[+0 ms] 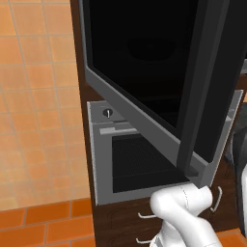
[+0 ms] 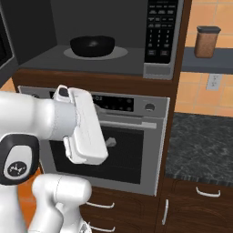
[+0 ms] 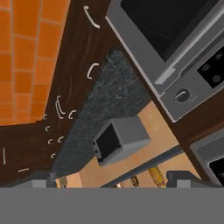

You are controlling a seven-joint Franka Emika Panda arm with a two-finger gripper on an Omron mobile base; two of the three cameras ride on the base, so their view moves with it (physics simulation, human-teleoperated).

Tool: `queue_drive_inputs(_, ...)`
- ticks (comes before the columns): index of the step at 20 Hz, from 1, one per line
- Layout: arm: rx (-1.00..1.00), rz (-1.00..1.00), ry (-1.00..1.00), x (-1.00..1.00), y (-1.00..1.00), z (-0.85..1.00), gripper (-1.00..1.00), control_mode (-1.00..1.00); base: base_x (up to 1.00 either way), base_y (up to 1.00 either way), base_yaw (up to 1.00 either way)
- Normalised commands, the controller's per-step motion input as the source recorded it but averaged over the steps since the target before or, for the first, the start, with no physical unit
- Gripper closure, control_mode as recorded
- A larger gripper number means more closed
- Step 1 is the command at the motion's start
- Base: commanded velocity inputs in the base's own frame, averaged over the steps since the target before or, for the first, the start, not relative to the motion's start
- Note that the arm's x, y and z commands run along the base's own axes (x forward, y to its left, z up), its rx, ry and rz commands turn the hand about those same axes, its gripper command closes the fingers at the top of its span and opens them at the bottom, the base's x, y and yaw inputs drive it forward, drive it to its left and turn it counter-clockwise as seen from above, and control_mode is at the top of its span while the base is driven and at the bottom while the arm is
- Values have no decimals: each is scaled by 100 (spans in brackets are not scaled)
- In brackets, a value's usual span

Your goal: Open the microwave, place the bowl with waffle inside the microwave, then close the microwave door and turn it on.

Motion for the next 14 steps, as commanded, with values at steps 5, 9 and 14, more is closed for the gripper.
queue_drive_inputs(5,-17,-11,0,0,-30,-31,-100,-100,0,0,0)
queue_drive_inputs(9,-15,-10,0,0,-27,-29,-100,-100,0,0,0)
queue_drive_inputs(14,-12,-9,-4,0,-13,-17,-100,-100,0,0,0)
